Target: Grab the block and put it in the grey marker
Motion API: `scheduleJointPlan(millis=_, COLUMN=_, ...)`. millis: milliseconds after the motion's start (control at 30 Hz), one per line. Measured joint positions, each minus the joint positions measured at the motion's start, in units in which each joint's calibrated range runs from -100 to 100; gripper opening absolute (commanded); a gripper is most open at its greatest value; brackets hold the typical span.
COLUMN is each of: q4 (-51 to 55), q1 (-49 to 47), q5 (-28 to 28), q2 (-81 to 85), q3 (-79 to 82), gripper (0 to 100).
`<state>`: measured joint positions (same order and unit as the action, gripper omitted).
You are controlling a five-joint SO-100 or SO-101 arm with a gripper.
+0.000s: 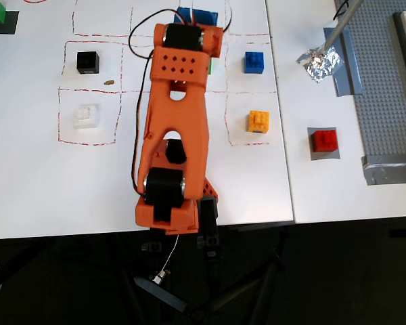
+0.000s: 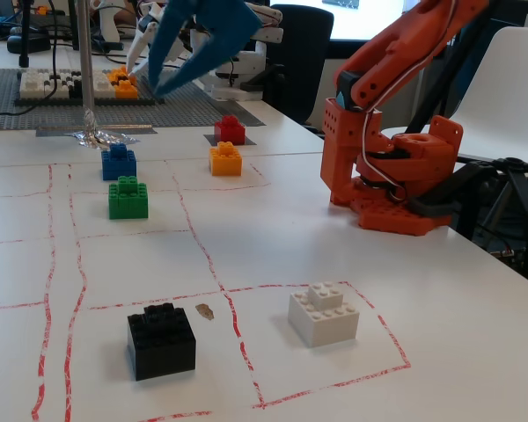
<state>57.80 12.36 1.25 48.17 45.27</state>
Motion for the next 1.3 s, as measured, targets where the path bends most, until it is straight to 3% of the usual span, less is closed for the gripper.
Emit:
scheduleJointPlan(millis=500, q4=-12.22, q1=-3.39, q5=-1.03, q2=27.25, q3=39.59, gripper=0)
scheduleJointPlan(millis=900, q4=-12.54, q1=-5.48, q5=-1.12, q2=40.83, q3=52.57, gripper=0)
scheduleJointPlan(millis=1300, q4=-12.54, q1=-11.07, q5=-3.17, q2=46.5, q3=53.65, gripper=0)
